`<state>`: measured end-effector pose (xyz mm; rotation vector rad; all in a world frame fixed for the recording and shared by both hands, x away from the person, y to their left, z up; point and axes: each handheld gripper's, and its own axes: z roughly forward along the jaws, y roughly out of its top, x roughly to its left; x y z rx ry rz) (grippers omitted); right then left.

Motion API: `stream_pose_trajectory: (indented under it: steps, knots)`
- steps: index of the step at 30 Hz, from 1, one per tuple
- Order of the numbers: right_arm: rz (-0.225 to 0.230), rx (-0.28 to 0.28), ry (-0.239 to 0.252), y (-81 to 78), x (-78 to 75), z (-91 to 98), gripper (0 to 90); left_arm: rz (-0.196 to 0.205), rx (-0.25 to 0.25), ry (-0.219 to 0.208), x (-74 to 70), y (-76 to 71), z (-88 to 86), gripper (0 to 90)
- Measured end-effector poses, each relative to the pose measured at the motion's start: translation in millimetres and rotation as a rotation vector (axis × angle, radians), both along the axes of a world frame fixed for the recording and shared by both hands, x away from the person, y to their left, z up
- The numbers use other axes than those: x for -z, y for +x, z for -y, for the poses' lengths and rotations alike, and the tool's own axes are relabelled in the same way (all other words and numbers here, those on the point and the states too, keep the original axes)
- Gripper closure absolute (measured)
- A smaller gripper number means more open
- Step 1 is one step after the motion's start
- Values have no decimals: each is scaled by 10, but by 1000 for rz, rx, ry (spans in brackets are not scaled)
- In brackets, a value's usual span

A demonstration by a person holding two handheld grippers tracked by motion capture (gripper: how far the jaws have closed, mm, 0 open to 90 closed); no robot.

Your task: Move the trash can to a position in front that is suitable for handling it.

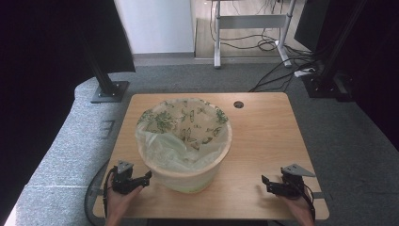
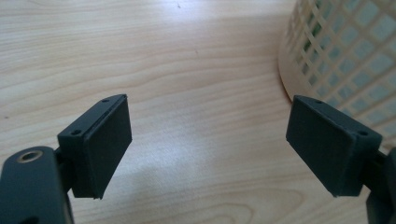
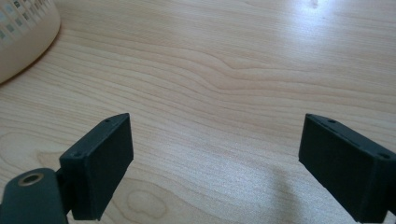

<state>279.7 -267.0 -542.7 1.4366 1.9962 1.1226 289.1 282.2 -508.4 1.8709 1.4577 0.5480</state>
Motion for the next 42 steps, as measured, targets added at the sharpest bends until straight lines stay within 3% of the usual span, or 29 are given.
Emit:
stream_pose_trajectory:
  steps: [6,10,16,19,21,22,32,42]
  knots:
    - [-5,-11,-20,1,-6,20,98,2,-9,14,-9,-28,-6,140]
    - [-3,-8,-15,-32,-29,-6,101,27,-35,-13,-86,-41,-14,140]
    - [-2,-16,-14,-19,-18,-77,109,42,-59,-29,-205,116,57,141]
    - [1,-26,-11,-6,-22,-105,111,50,-57,-3,-254,202,116,141]
    - [1,-31,-12,-3,-25,-121,111,53,-58,-9,-268,223,128,142]
    - [1,-34,-13,-4,-24,-126,111,53,-50,-39,-298,265,146,142]
    - [-1,-29,-17,-45,-8,-74,113,63,5,-27,-361,351,400,161]
    - [-5,-25,-21,-88,-4,-41,114,44,74,-14,-325,395,737,159]
